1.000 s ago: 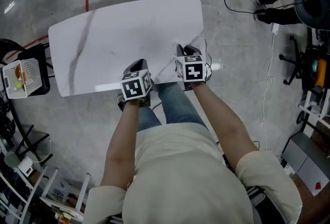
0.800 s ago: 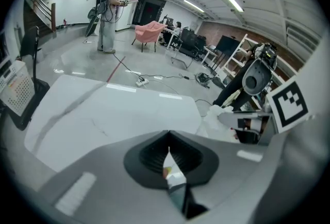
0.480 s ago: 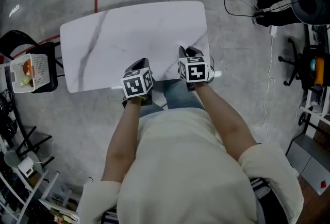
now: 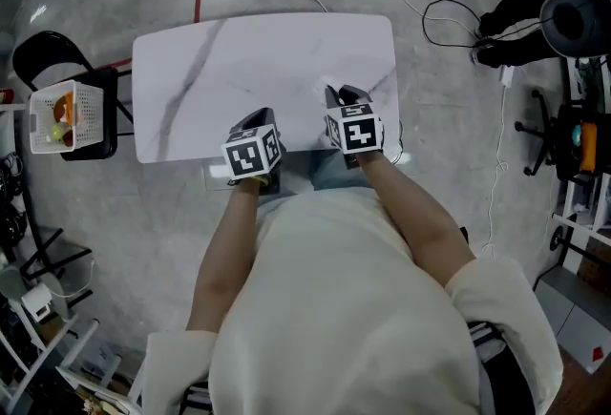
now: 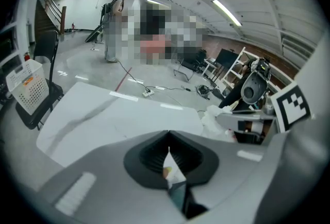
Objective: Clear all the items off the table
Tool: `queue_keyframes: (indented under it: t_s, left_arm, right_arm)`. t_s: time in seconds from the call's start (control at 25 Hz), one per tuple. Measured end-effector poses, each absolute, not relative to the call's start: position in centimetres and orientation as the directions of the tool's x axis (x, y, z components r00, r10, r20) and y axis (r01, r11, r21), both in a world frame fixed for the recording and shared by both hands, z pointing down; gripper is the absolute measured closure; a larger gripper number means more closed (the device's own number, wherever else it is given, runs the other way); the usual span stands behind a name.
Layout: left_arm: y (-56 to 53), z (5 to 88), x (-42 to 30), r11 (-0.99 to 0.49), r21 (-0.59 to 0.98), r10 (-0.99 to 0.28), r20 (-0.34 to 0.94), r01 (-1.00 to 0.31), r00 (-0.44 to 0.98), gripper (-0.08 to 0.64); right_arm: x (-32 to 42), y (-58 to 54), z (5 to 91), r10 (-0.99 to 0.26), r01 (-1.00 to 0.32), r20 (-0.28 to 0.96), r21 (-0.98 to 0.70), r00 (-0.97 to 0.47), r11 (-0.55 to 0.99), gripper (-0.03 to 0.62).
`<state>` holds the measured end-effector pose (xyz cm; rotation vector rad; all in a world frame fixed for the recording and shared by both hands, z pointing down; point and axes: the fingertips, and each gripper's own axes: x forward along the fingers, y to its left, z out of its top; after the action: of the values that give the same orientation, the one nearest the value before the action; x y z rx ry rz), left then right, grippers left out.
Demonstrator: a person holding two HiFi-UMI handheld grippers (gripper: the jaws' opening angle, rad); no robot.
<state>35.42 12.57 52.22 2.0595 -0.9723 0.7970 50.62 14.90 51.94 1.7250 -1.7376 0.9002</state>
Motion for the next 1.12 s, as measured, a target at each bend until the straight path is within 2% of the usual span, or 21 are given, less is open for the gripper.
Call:
queue_keyframes:
  t_s: [0.8, 1.12]
  left_arm:
    - [10.8, 50.7, 16.8, -0.297, 0.326, -0.498, 0.749, -0.898, 0.436, 0.552]
    - [11.2, 50.3, 10.7, -0.259, 0.327, -0.524, 0.743, -0.909, 0.416, 0.552]
  right_arm:
    - [32.3, 10.9, 49.2, -0.647, -0.975, 0.736, -0.082, -0.199, 0.207, 0.571]
    - [25.6, 10.1, 48.7, -0.645, -0.964, 0.726, -0.098, -0.239, 0.247, 0.571]
